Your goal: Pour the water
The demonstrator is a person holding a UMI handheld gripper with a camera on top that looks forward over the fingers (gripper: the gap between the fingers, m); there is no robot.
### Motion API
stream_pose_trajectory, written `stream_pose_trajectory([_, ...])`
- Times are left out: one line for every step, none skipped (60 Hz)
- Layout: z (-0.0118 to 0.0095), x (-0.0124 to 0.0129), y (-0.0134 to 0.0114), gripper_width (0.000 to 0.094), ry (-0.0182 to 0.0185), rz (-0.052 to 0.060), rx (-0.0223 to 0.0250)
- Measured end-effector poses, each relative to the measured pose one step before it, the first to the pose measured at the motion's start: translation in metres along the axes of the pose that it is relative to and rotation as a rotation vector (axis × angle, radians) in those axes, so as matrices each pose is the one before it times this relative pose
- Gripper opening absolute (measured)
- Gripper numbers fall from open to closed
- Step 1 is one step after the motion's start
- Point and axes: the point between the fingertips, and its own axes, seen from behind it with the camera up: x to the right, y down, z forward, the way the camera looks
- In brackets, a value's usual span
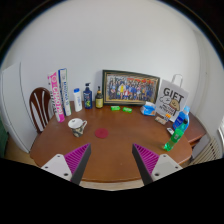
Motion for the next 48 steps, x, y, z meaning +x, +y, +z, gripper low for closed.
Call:
stream_pose_trajectory([0.00014,0.00110,0.00030,0.0852,0.00164,0.0001,-0.00005])
stream_pose_trajectory([0.00024,0.00161,0.00037,0.0853,0.00198,0.0005,-0.00006])
stream_pose_trajectory([0.00003,0.00215,0.00050,0.0853,0.00274,0.0013,-0.00067])
stream_pose_trajectory([0.00002,0.00248,0.00069,0.0853,0.00296,0.0020,-0.00086])
stream_pose_trajectory([0.00013,0.00326,0.00107,0.0853,0.00296,0.0025,-0.00090])
stream_pose_trajectory([0.00045,0.00357,0.00102,0.0854,0.00254,0.0026,-0.00097])
stream_pose_trajectory([0.00027,0.00371,0.00112,0.0853,0.00123,0.0027,-0.00158])
stream_pose_trajectory([0.00111,0.00357,0.00204,0.0853,0.00027,0.0020,-0.00053])
stream_pose_trajectory([0.00058,0.00501,0.00170,0.0854,0.00068,0.0034,-0.00148])
stream_pose_trajectory([0.00091,0.00462,0.00160,0.0854,0.00007,0.0030,-0.00106])
stream_pose_trajectory([0.00086,0.00476,0.00124,0.0854,-0.00019,0.0027,-0.00011])
stream_pose_trajectory([0.00074,0.00429,0.00106,0.0854,-0.00069,0.0022,0.00097])
stream_pose_trajectory([0.00117,0.00468,0.00119,0.0854,-0.00046,0.0013,0.00157])
stream_pose_trajectory([0.00154,0.00538,0.00161,0.0854,-0.00024,0.0000,0.00137])
stream_pose_trajectory([0.00113,0.00575,0.00165,0.0854,0.00037,-0.0007,0.00154])
stream_pose_trajectory([0.00129,0.00638,0.00148,0.0856,0.00114,-0.0010,0.00193])
stream_pose_trajectory([0.00157,0.00656,0.00139,0.0856,0.00203,-0.0007,0.00295])
stream_pose_trajectory([0.00182,0.00661,0.00108,0.0855,0.00228,0.0001,0.00351])
stream_pose_trajectory([0.00183,0.00711,0.00136,0.0855,0.00203,-0.0004,0.00332])
stream_pose_trajectory([0.00175,0.00514,0.00185,0.0857,0.00434,0.0003,0.00278])
stream_pose_trajectory([0.00207,0.00722,0.00208,0.0856,0.00086,0.0005,0.00169])
stream_pose_trajectory([0.00253,0.00987,0.00263,0.0854,-0.00193,0.0003,0.00134])
stream_pose_trajectory([0.00227,0.00554,0.00227,0.0854,0.00378,0.0013,0.00140])
stream_pose_trajectory([0.00260,0.00774,0.00240,0.0855,0.00099,0.0019,0.00207])
stream_pose_trajectory([0.00294,0.00804,0.00239,0.0855,0.00074,0.0022,0.00244])
stream_pose_trajectory([0.00320,0.01004,0.00281,0.0854,-0.00191,0.0020,0.00244])
stream_pose_trajectory([0.00285,0.00605,0.00262,0.0857,0.00344,0.0010,0.00211])
stream_pose_trajectory([0.00352,0.00831,0.00280,0.0856,0.00114,-0.0004,0.00123])
stream_pose_trajectory([0.00351,0.00841,0.00308,0.0856,0.00136,-0.0009,0.00023])
stream_pose_trajectory([0.00348,0.00859,0.00301,0.0853,0.00166,-0.0009,-0.00032])
stream_pose_trajectory([0.00384,0.00885,0.00261,0.0854,0.00234,-0.0003,0.00075])
stream_pose_trajectory([0.00367,0.00857,0.00239,0.0853,0.00298,0.0001,0.00185])
stream_pose_trajectory([0.00352,0.00845,0.00243,0.0854,0.00164,0.0000,0.00250])
stream_pose_trajectory([0.00387,0.00786,0.00202,0.0861,-0.00003,-0.0001,0.00386])
stream_pose_trajectory([0.00375,0.00750,0.00176,0.0861,-0.00040,0.0005,0.00558])
stream_pose_trajectory([0.00395,0.00802,0.00188,0.0859,-0.00004,0.0007,0.00575])
stream_pose_trajectory([0.00401,0.00790,0.00218,0.0859,0.00050,0.0006,0.00427])
stream_pose_trajectory([0.00386,0.00742,0.00240,0.0859,0.00010,0.0009,0.00367])
stream_pose_trajectory([0.00389,0.00724,0.00222,0.0860,-0.00083,0.0012,0.00379])
stream_pose_trajectory([0.00431,0.00733,0.00194,0.0858,-0.00181,0.0012,0.00413])
stream_pose_trajectory([0.00376,0.00687,0.00167,0.0858,-0.00114,0.0022,0.00404])
stream_pose_trajectory([0.00380,0.00739,0.00132,0.0862,-0.00071,0.0024,0.00468])
stream_pose_trajectory([0.00413,0.00724,0.00142,0.0861,-0.00025,0.0021,0.00536])
stream_pose_trajectory([0.00409,0.00641,0.00160,0.0860,-0.00091,0.0015,0.00501])
stream_pose_trajectory([0.00427,0.00646,0.00148,0.0862,-0.00179,-0.0008,0.00389])
stream_pose_trajectory([0.00450,0.00633,0.00127,0.0862,-0.00178,-0.0033,0.00504])
stream_pose_trajectory([0.00469,0.00698,0.00050,0.0864,-0.00070,-0.0045,0.00659])
stream_pose_trajectory([0.00463,0.00764,0.00027,0.0862,0.00096,-0.0039,0.00835])
